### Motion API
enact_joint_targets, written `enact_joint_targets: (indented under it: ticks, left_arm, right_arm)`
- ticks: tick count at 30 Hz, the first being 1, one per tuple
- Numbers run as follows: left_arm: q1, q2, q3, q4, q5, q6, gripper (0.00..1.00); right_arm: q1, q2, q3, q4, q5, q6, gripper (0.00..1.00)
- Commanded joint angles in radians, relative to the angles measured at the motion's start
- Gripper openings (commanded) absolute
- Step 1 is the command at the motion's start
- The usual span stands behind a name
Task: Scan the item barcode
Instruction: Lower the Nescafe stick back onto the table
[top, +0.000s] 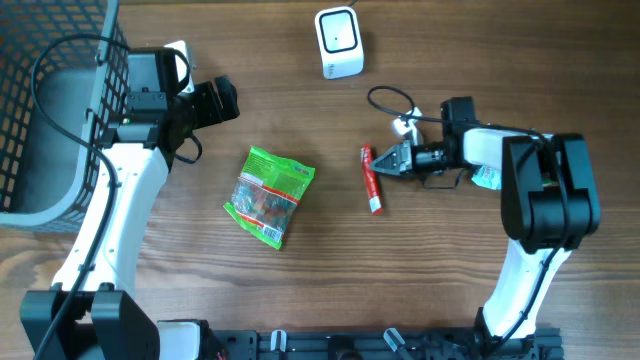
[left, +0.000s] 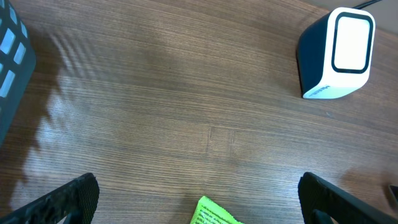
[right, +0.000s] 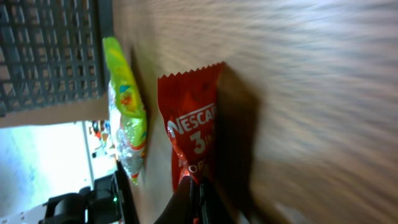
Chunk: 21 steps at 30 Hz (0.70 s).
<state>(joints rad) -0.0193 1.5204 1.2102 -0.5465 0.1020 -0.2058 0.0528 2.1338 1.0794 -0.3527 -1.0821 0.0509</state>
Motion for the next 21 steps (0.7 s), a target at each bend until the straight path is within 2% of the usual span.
enact_joint_targets:
  ticks: [1, 4, 5, 9, 11, 13, 14, 21]
  left_arm:
    - [0.005, 0.002, -0.001, 0.003, 0.005, 0.016, 1.0]
    - [0.005, 0.002, -0.001, 0.003, 0.005, 0.016, 1.0]
    - [0.005, 0.002, -0.001, 0.003, 0.005, 0.016, 1.0]
    - [0.005, 0.002, -0.001, 0.003, 0.005, 0.016, 1.0]
    - [0.005, 0.002, -0.001, 0.003, 0.005, 0.016, 1.0]
    - [0.005, 0.002, -0.001, 0.003, 0.005, 0.016, 1.0]
    - [0.005, 0.002, -0.001, 0.003, 0.005, 0.016, 1.0]
    - [0.005, 0.002, -0.001, 0.003, 0.005, 0.016, 1.0]
  right_arm:
    - [-0.014, 0.013, -0.007, 0.0, 0.132, -0.025, 0.15]
    - [-0.015, -0.001, 0.006, -0.022, 0.265, -0.024, 0.34]
    - [-0.015, -0.023, 0.031, -0.062, 0.32, -0.024, 0.37]
    - [-0.003, -0.184, 0.126, -0.234, 0.468, -0.026, 0.37]
    - [0.031, -0.241, 0.126, -0.278, 0.518, -0.025, 0.31]
    - [0.089, -0.243, 0.119, -0.288, 0.529, -0.027, 0.1]
    - [0.13, -0.243, 0.103, -0.264, 0.532, -0.035, 0.07]
    - [0.219, -0.241, 0.088, -0.174, 0.622, 0.011, 0.07]
